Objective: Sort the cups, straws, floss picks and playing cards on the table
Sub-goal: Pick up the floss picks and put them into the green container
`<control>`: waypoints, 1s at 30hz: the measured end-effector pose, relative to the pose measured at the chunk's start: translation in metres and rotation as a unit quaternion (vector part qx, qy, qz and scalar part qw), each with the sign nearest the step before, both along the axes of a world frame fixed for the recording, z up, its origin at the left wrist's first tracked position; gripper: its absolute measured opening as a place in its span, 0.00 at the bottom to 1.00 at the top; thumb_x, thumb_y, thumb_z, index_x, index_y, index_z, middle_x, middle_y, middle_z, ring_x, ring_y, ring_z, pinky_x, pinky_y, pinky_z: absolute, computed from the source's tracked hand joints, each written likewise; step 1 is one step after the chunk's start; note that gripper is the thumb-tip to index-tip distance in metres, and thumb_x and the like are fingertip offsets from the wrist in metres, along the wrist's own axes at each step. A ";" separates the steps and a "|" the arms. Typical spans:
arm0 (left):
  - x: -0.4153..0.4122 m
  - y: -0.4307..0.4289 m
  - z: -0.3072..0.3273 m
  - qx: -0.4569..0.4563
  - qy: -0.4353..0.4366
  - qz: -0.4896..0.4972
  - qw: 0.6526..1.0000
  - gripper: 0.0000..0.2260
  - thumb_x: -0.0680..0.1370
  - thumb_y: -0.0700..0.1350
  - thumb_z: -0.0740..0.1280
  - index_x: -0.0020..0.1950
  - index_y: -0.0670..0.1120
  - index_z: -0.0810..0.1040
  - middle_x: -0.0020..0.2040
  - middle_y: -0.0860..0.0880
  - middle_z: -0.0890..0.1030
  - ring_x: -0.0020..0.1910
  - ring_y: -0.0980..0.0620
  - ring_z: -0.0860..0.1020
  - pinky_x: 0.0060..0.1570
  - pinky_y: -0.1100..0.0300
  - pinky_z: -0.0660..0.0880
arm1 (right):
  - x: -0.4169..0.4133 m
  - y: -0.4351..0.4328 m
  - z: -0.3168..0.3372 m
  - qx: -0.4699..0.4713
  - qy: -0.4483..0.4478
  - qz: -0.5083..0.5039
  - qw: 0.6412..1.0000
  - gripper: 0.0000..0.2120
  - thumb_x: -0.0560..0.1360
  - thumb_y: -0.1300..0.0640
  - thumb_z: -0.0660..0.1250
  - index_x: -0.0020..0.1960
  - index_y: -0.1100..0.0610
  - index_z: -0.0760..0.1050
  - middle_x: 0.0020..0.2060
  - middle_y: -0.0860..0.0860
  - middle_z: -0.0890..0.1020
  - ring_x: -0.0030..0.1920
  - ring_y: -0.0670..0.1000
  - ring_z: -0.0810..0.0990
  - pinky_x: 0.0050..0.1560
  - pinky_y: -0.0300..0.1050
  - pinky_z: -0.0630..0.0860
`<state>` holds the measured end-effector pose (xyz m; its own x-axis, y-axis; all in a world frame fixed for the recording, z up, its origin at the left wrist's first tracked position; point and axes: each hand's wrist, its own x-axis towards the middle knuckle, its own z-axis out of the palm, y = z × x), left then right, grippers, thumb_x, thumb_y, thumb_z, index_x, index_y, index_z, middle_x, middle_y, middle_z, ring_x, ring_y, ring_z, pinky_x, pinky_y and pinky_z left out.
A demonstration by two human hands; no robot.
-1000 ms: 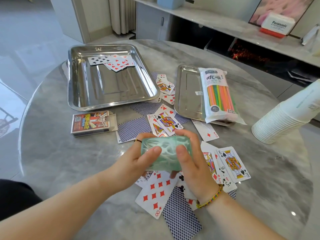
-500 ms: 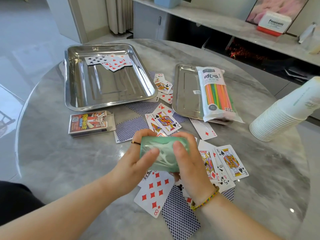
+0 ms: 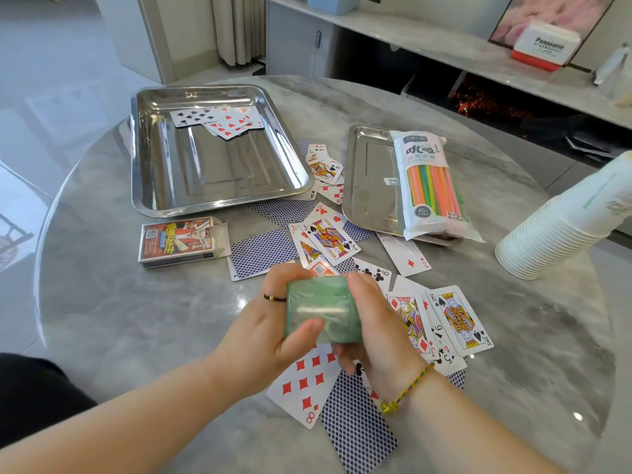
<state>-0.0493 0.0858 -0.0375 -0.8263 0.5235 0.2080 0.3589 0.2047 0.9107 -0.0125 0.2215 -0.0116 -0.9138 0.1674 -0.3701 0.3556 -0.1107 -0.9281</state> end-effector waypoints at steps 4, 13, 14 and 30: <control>-0.003 0.005 0.005 0.047 -0.145 -0.015 0.988 0.19 0.64 0.62 0.60 0.50 0.56 0.64 0.43 0.54 0.74 0.38 0.59 0.75 0.35 0.69 0.73 | -0.002 0.005 0.002 0.019 -0.002 0.001 1.000 0.13 0.73 0.41 0.58 0.46 0.51 0.70 0.27 0.47 0.76 0.22 0.45 0.71 0.19 0.36 0.64; -0.004 0.009 0.007 0.141 -0.311 0.008 0.940 0.18 0.65 0.57 0.64 0.50 0.52 0.68 0.39 0.51 0.77 0.32 0.61 0.77 0.30 0.67 0.73 | 0.000 0.002 -0.001 0.140 0.121 0.016 0.983 0.15 0.62 0.37 0.57 0.45 0.42 0.69 0.36 0.38 0.76 0.32 0.39 0.75 0.27 0.28 0.68; -0.003 0.008 0.007 0.122 -0.258 0.010 0.958 0.18 0.63 0.57 0.64 0.50 0.53 0.66 0.41 0.52 0.76 0.35 0.63 0.78 0.34 0.69 0.74 | -0.001 0.003 0.001 0.096 0.083 0.010 0.992 0.13 0.64 0.38 0.59 0.44 0.43 0.69 0.35 0.42 0.76 0.28 0.40 0.74 0.22 0.30 0.66; -0.004 0.008 0.002 0.165 -0.290 -0.014 0.943 0.23 0.62 0.60 0.68 0.51 0.52 0.67 0.36 0.55 0.81 0.37 0.58 0.79 0.36 0.66 0.75 | -0.001 0.004 -0.006 0.145 0.133 0.017 0.980 0.18 0.60 0.36 0.57 0.45 0.44 0.69 0.35 0.38 0.77 0.33 0.38 0.75 0.31 0.32 0.72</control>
<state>-0.0534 0.0935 -0.0353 -0.8384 0.5319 -0.1192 -0.2173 -0.1256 0.9680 -0.0131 0.2252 -0.0176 -0.9782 0.1987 -0.0597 0.0963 0.1798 -0.9790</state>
